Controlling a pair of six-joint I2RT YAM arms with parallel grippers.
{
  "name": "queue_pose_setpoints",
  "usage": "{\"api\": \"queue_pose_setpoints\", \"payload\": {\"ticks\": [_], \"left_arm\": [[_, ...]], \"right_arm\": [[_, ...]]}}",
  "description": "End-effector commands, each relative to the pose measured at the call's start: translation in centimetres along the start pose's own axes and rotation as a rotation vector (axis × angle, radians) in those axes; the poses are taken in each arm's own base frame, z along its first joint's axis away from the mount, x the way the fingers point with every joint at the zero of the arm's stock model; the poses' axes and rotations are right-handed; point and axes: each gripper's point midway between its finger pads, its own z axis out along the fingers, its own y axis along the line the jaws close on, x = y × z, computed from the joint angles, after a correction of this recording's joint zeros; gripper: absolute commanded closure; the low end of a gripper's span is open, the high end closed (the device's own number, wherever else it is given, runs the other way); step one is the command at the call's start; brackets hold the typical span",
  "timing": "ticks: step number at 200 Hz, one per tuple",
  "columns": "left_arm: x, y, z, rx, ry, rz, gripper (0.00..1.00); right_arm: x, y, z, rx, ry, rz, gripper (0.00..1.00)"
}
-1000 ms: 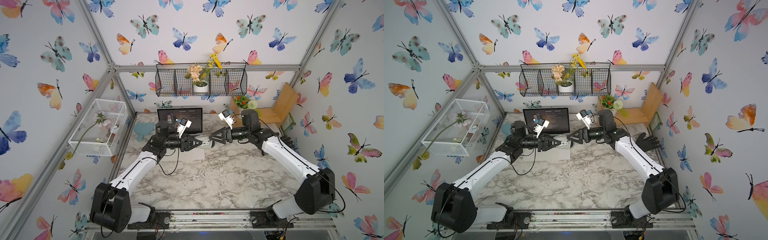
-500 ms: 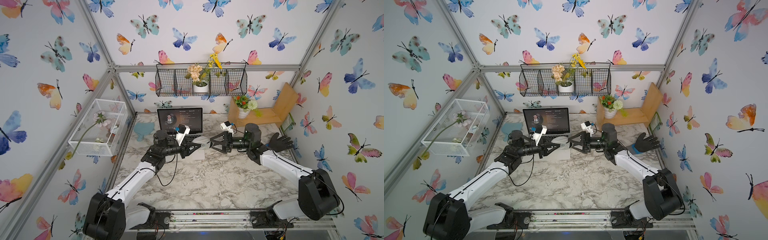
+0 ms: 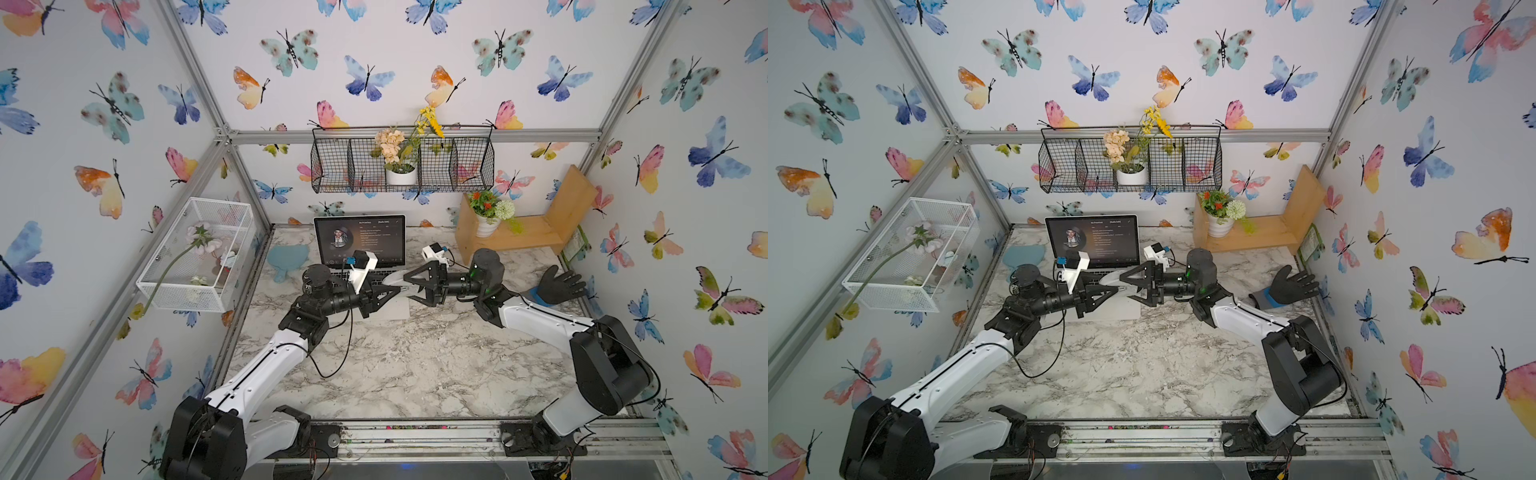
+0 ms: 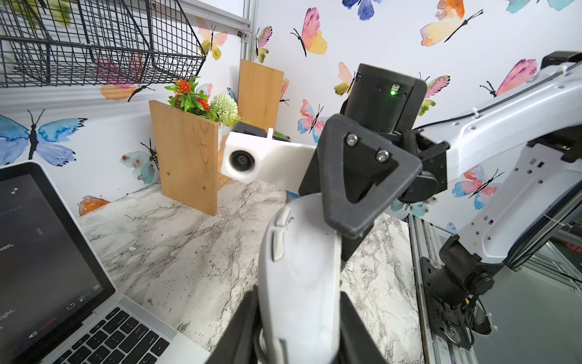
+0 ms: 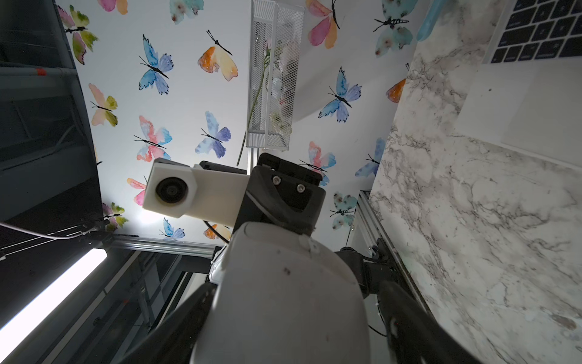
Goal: Remove the wireless mouse receiver from the laptop
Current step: Place the mouse at the center of the board.
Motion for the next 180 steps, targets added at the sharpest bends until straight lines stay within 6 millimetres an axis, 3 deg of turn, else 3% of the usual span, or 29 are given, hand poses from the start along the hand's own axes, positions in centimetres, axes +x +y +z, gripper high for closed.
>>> {"api": "queue_pose_setpoints", "payload": {"ticks": [1, 116, 122, 131, 148, 164, 180], "left_arm": [[-1.3, -0.7, -0.3, 0.008, -0.047, 0.072, 1.00], [-1.5, -0.7, -0.2, -0.005, -0.059, 0.070, 1.00], [-1.5, -0.6, -0.3, -0.014, -0.059, 0.067, 0.93], [-1.4, -0.4, -0.3, -0.027, -0.060, 0.065, 0.69], [-1.5, -0.7, -0.5, -0.023, -0.069, 0.079, 0.56], [-1.6, -0.6, -0.9, -0.051, -0.091, 0.083, 0.36], [-1.7, -0.3, -1.2, -0.078, -0.103, 0.085, 0.26]], "right_arm": [[-1.0, 1.5, 0.3, -0.042, -0.039, -0.014, 0.18], [-0.9, 1.4, 0.9, -0.046, -0.040, 0.024, 0.54], [-0.9, 1.3, 1.0, -0.045, -0.040, 0.024, 0.55], [-0.9, 1.3, 1.0, -0.047, -0.039, 0.022, 0.56], [-0.9, 1.2, 1.0, -0.048, -0.040, 0.019, 0.59], [-1.1, 1.5, 1.0, -0.054, -0.042, 0.003, 0.60], [-1.3, 1.8, 0.9, -0.048, -0.049, -0.018, 0.62]]}}
